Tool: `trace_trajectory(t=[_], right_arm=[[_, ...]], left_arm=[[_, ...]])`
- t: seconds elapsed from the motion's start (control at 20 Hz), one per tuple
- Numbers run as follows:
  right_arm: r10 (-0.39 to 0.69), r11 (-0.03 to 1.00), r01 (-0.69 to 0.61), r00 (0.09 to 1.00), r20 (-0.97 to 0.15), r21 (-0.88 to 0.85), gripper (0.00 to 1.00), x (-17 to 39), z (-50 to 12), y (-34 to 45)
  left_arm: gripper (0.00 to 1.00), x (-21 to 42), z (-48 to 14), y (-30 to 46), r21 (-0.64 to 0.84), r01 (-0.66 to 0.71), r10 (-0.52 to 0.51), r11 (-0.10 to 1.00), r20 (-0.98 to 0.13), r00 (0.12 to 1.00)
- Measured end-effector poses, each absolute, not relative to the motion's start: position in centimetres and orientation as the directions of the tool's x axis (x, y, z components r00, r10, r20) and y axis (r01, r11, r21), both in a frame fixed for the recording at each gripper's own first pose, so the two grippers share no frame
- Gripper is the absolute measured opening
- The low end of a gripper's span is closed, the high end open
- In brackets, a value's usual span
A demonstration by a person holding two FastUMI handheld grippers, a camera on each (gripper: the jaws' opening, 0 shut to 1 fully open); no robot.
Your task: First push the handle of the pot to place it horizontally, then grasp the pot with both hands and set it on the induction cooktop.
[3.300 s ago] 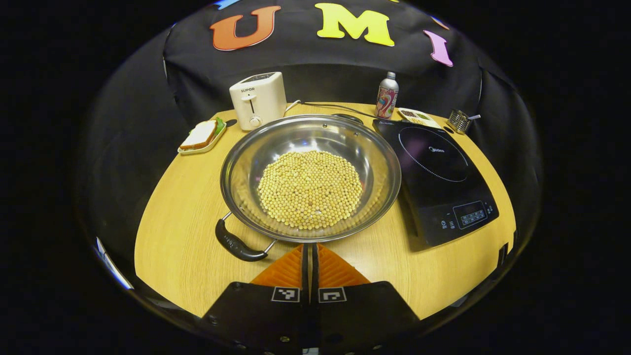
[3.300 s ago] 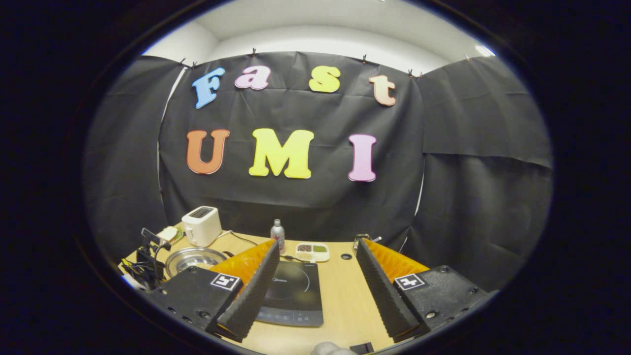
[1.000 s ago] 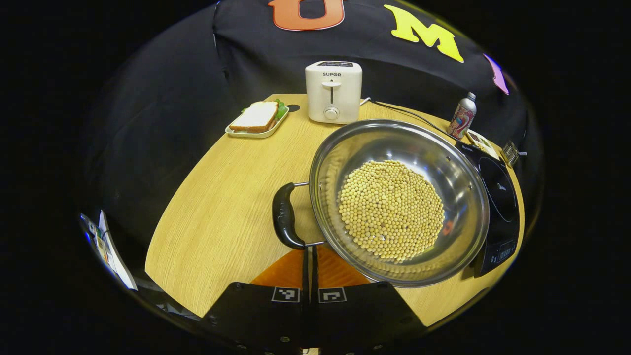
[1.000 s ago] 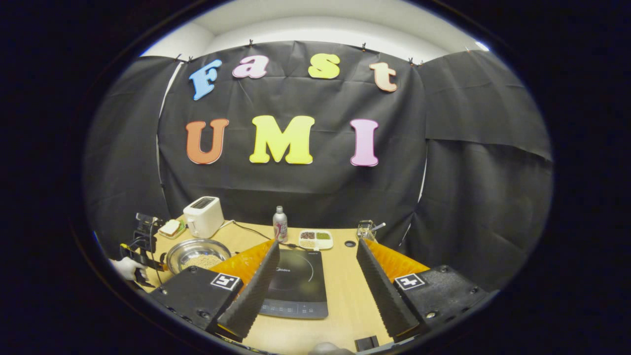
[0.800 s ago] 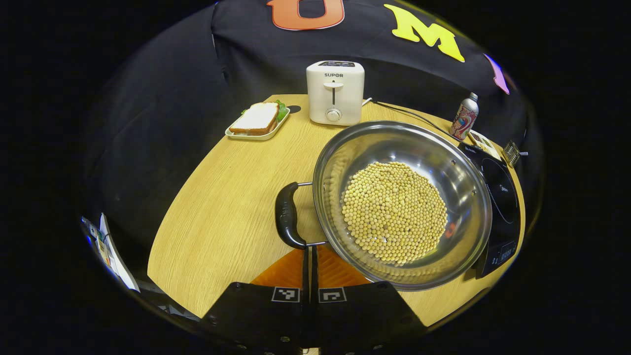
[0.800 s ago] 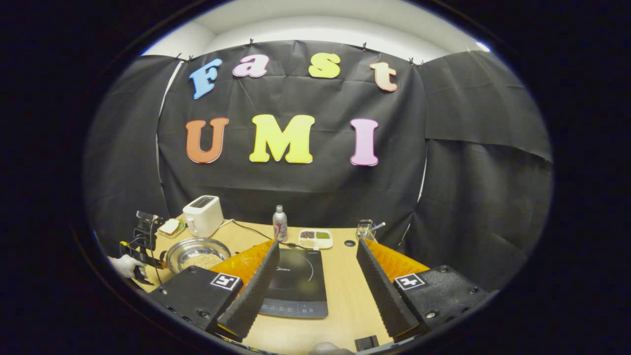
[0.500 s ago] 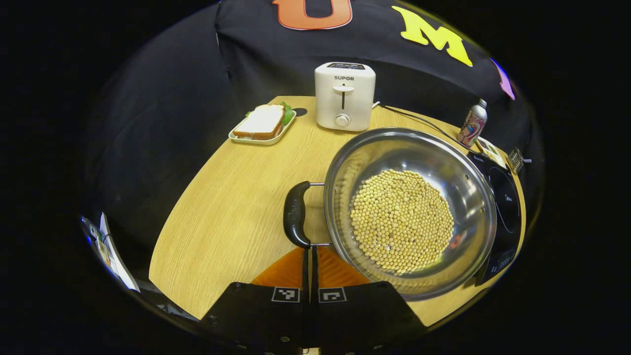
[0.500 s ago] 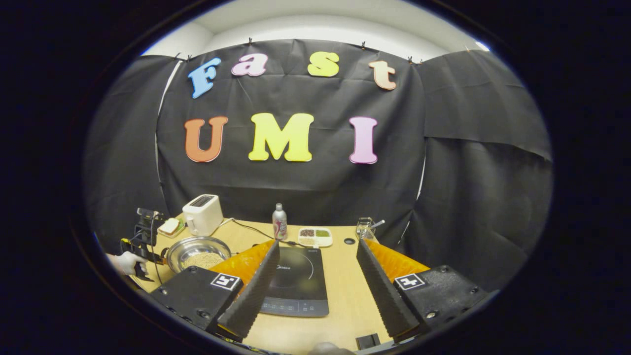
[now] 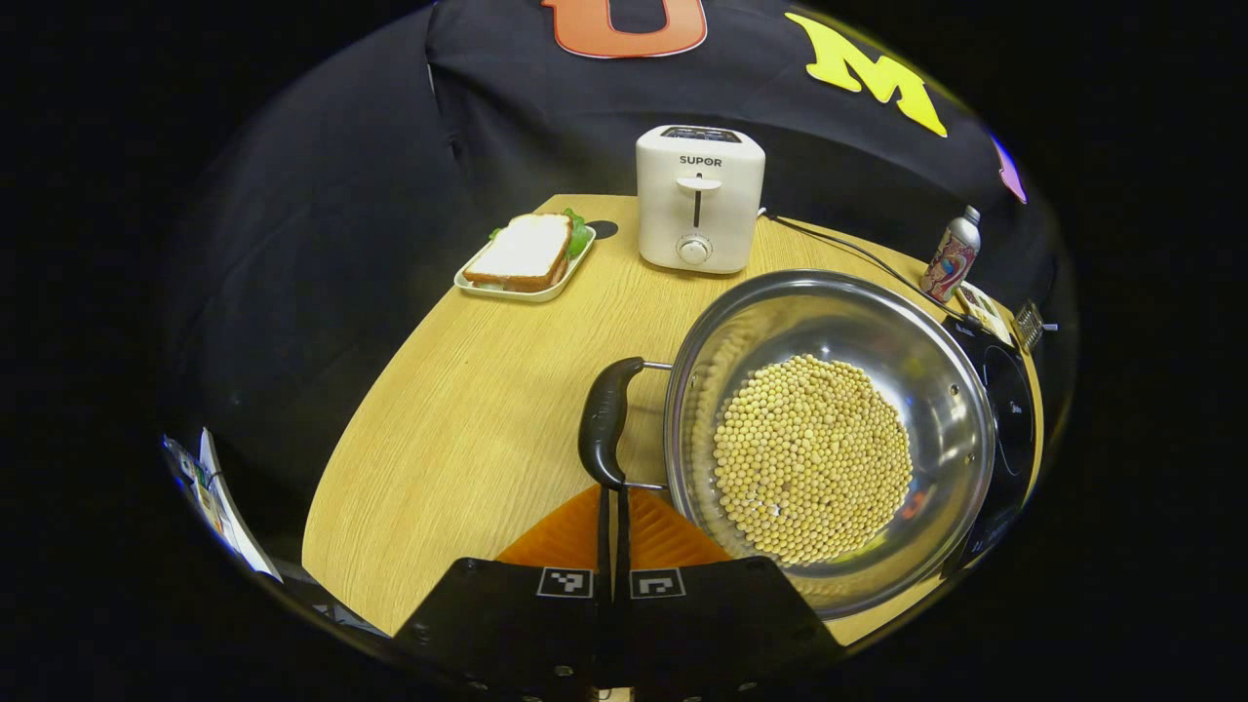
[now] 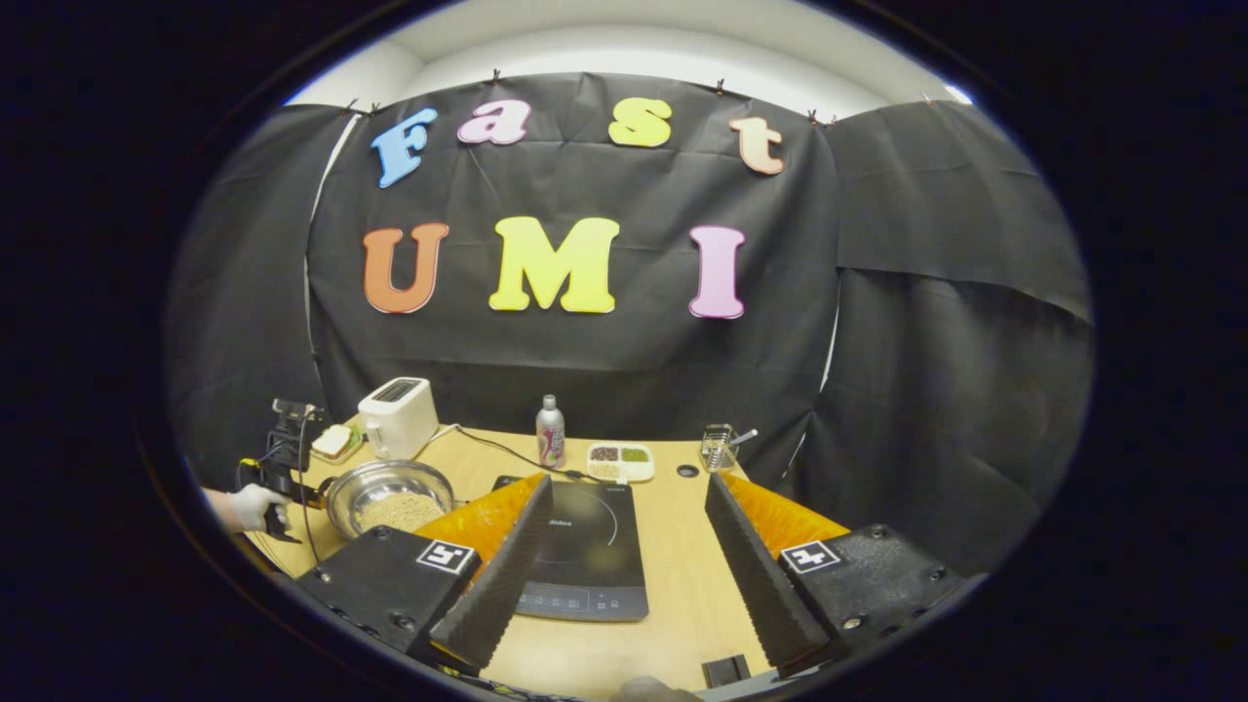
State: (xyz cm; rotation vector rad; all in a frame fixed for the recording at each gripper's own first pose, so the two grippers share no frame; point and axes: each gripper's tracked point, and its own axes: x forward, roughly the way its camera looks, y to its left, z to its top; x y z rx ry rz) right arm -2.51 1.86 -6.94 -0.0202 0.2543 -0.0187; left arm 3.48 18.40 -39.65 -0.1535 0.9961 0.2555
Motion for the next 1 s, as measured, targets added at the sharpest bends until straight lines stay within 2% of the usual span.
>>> trace_trajectory(t=[0.1, 0.15, 0.2, 0.25, 0.3, 0.6, 0.65, 0.7, 0.75, 0.8, 0.85, 1.0], right_arm=[[-0.020, 1.000, 0.014, 0.968, -0.252, -0.025, 0.99, -2.5, -7.0, 2.1], [-0.019, 1.000, 0.013, 0.967, -0.253, -0.026, 0.99, -2.4, -7.0, 2.2], [-0.018, 1.000, 0.012, 0.967, -0.255, -0.025, 0.99, -2.4, -7.0, 2.4], [-0.015, 1.000, 0.009, 0.967, -0.255, -0.025, 0.99, -2.4, -7.1, 2.5], [-0.015, 1.000, 0.009, 0.966, -0.257, -0.027, 0.99, -2.4, -7.1, 2.7], [-0.010, 1.000, 0.003, 0.965, -0.261, -0.030, 0.97, -2.8, -7.3, 3.3], [-0.012, 1.000, 0.005, 0.965, -0.261, -0.030, 0.99, -2.9, -7.4, 3.3], [-0.012, 1.000, 0.004, 0.965, -0.262, -0.028, 0.99, -2.9, -7.4, 3.4], [-0.008, 1.000, 0.001, 0.965, -0.262, -0.026, 0.99, -2.8, -7.4, 3.6], [-0.006, 1.000, -0.002, 0.964, -0.265, -0.028, 0.97, -2.7, -7.6, 3.8], [-0.002, 1.000, -0.005, 0.963, -0.271, -0.028, 0.97, -2.6, -7.9, 4.0], [0.020, 0.999, -0.026, 0.958, -0.285, -0.020, 0.99, -2.0, -8.6, 5.1]], left_arm=[[0.00, 3.7, -39.7, 18.5, -0.009, -0.278, 0.141, 0.961, -0.845, 0.515], [0.10, 3.9, -39.7, 18.6, -0.008, -0.276, 0.141, 0.961, -0.846, 0.515], [0.10, 4.0, -39.7, 18.7, -0.008, -0.274, 0.139, 0.962, -0.846, 0.514], [0.00, 4.1, -39.7, 18.7, -0.009, -0.273, 0.138, 0.962, -0.846, 0.514], [0.10, 4.3, -39.8, 18.7, -0.008, -0.270, 0.137, 0.963, -0.847, 0.514], [0.10, 5.0, -39.9, 19.8, 0.001, -0.268, 0.142, 0.963, -0.851, 0.506], [0.00, 4.7, -39.9, 19.8, 0.004, -0.264, 0.141, 0.965, -0.851, 0.505], [0.10, 4.8, -39.6, 19.9, 0.009, -0.259, 0.146, 0.966, -0.846, 0.514], [0.00, 4.6, -39.5, 19.9, 0.007, -0.251, 0.142, 0.968, -0.841, 0.522], [0.10, 4.4, -39.2, 20.0, 0.004, -0.244, 0.138, 0.970, -0.835, 0.533], [0.00, 4.3, -38.6, 20.3, 0.007, -0.243, 0.145, 0.970, -0.820, 0.554], [0.02, 4.6, -36.2, 20.2, -0.033, -0.220, 0.117, 0.975, -0.766, 0.633]])
